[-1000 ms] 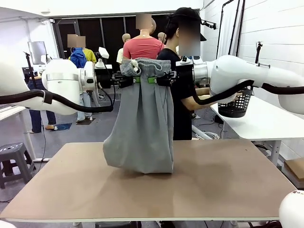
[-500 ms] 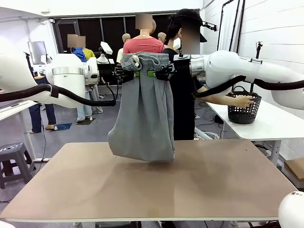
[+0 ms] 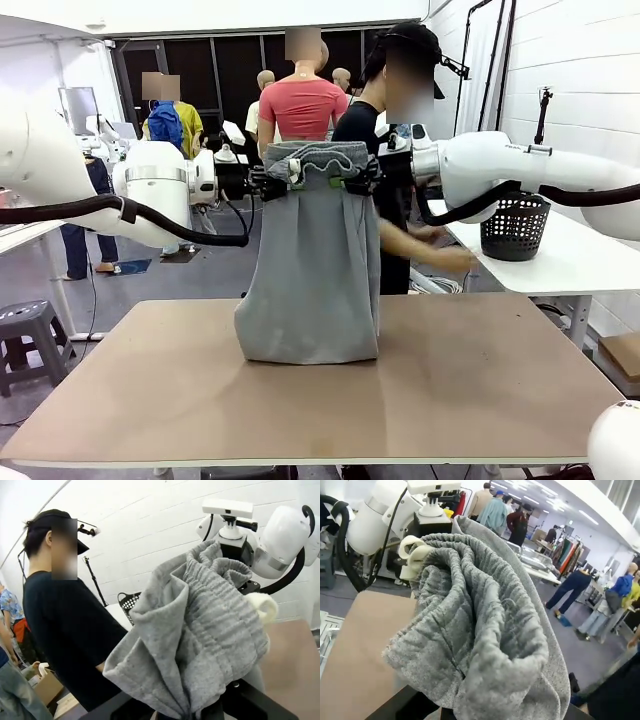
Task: Fold the training pants.
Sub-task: Fold the Training pants in half.
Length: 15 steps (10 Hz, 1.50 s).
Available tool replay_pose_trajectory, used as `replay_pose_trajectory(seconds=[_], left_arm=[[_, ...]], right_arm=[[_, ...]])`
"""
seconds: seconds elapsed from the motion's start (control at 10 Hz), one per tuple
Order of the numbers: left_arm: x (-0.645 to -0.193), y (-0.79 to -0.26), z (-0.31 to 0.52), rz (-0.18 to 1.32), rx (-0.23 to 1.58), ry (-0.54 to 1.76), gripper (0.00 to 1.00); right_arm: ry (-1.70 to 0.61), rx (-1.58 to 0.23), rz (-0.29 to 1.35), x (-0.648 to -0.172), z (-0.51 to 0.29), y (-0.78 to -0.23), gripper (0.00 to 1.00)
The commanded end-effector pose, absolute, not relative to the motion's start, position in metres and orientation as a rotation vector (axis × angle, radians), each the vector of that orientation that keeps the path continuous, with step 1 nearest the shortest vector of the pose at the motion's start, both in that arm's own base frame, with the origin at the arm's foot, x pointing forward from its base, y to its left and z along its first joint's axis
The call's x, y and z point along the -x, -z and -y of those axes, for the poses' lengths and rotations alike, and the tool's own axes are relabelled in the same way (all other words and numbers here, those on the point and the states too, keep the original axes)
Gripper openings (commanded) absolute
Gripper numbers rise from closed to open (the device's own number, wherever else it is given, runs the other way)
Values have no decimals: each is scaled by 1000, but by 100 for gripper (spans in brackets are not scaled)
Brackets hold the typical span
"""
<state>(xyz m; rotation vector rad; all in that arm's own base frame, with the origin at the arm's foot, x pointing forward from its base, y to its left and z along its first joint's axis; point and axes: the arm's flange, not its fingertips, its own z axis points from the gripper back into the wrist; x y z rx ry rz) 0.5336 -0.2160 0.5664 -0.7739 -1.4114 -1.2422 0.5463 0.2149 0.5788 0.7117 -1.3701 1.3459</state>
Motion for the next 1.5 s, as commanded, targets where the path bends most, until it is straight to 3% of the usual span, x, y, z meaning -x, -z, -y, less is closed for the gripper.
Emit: replay_pose_trajectory(seconds=[0.0, 0.5, 1.0, 1.4], left_arm=[[-522, -560, 200, 1411, 821, 1241, 0], [-479, -511, 181, 1215, 1003, 1111, 0], [-433, -451, 176, 1059, 1156, 939, 0], [-393, -429, 168, 1037, 1221, 858, 0]], right_arm=[[-1285, -703, 1348, -537, -200, -565, 0], [-1157, -950, 1060, -494, -189, -504, 0], [-1043, -1038, 757, -441, -173, -442, 0], [-1015, -1084, 684, -419, -174, -417, 0]])
